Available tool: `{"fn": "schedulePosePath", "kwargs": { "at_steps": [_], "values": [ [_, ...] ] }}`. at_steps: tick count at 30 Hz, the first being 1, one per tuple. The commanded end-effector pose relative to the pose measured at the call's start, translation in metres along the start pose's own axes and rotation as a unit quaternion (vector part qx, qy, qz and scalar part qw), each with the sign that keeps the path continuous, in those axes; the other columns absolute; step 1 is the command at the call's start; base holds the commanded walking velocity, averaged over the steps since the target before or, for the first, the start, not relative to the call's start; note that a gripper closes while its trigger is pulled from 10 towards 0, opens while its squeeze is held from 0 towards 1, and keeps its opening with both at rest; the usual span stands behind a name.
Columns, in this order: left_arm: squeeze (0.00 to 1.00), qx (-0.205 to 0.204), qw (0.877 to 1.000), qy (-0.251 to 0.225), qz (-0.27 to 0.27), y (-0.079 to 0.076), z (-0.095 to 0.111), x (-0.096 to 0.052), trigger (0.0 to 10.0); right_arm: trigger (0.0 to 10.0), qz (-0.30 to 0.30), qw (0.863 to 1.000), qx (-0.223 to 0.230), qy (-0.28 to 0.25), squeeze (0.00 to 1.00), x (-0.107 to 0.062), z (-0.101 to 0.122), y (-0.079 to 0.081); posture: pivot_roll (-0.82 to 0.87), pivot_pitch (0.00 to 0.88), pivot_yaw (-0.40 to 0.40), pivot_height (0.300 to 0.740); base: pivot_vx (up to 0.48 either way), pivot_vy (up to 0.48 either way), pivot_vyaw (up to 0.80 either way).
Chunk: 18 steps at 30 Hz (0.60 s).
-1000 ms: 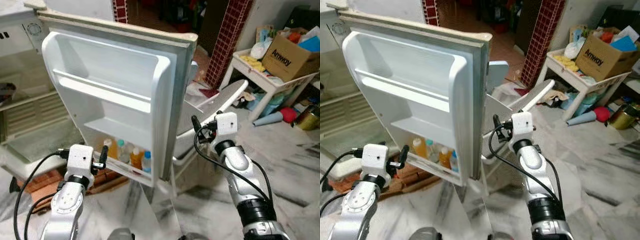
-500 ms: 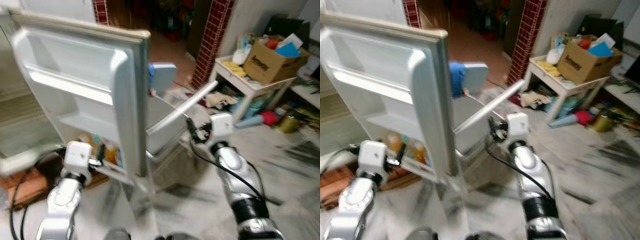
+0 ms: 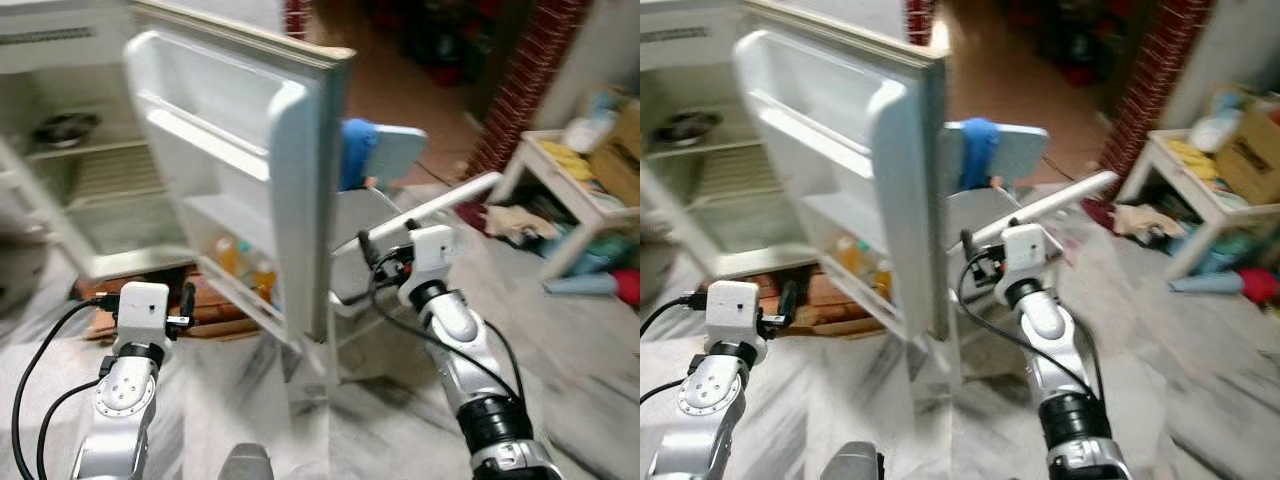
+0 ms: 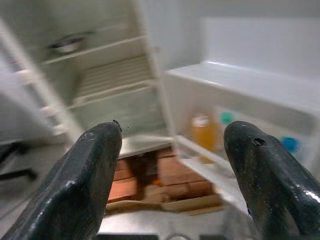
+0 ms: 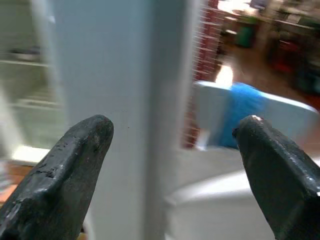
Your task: Restocking fridge
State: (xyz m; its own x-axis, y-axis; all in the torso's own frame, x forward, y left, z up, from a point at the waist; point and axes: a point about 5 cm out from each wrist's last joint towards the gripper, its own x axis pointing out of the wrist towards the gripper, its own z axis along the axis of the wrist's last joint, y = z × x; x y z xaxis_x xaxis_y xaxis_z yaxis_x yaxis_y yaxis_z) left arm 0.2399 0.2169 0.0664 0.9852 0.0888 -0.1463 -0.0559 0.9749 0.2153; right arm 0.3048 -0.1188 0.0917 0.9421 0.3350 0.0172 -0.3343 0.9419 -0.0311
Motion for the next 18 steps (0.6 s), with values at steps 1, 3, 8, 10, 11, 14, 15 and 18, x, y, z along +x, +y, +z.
{"fn": "schedulePosePath", "kwargs": {
  "at_steps": [1,3,8,10,11,14,15,18],
  "values": [
    [0.0,0.0,1.0,-0.013,-0.004,-0.001,0.004,0.002,10.0,10.0,-0.004,1.0,-0.003,-0.004,0.0,-0.002,0.003,-0.004,0.15,0.017,-0.008,0.74,0.0,0.0,0.8],
    [0.0,-0.006,1.0,-0.012,-0.008,0.001,0.002,0.0,10.0,10.0,-0.012,1.0,-0.004,-0.001,0.0,-0.004,0.001,-0.005,0.14,0.023,-0.004,0.74,0.0,0.0,0.78],
    [0.0,-0.007,1.0,-0.002,-0.012,0.001,-0.004,-0.002,10.0,10.0,-0.021,1.0,-0.001,0.002,0.0,-0.004,0.0,-0.006,0.15,0.022,-0.003,0.74,0.0,0.0,0.54],
    [0.0,-0.012,1.0,-0.001,-0.009,0.0,-0.004,-0.002,10.0,10.0,-0.026,1.0,-0.007,0.003,0.0,-0.002,0.0,-0.008,0.15,0.016,-0.01,0.74,0.0,0.0,0.47],
    [0.0,-0.015,1.0,0.001,-0.006,0.0,-0.005,-0.003,10.0,10.0,-0.029,1.0,-0.011,0.005,0.0,-0.001,0.001,-0.008,0.16,0.013,-0.014,0.74,0.0,0.0,0.46],
    [0.0,-0.019,1.0,0.006,-0.005,-0.003,-0.007,-0.004,10.0,10.0,-0.037,0.999,-0.017,0.005,0.0,0.006,0.003,-0.009,0.16,0.012,-0.019,0.74,0.0,0.0,0.15],
    [0.0,-0.017,1.0,0.011,-0.01,-0.005,-0.01,-0.005,10.0,10.0,-0.042,0.999,-0.025,0.004,0.0,0.014,0.005,-0.009,0.17,0.011,-0.021,0.74,0.0,0.0,0.0],
    [0.0,-0.016,1.0,0.013,-0.013,-0.008,-0.011,-0.006,10.0,10.0,-0.042,0.999,-0.033,-0.007,0.0,0.028,0.014,-0.007,0.18,0.015,-0.026,0.74,0.0,0.0,0.0]
  ]
}}
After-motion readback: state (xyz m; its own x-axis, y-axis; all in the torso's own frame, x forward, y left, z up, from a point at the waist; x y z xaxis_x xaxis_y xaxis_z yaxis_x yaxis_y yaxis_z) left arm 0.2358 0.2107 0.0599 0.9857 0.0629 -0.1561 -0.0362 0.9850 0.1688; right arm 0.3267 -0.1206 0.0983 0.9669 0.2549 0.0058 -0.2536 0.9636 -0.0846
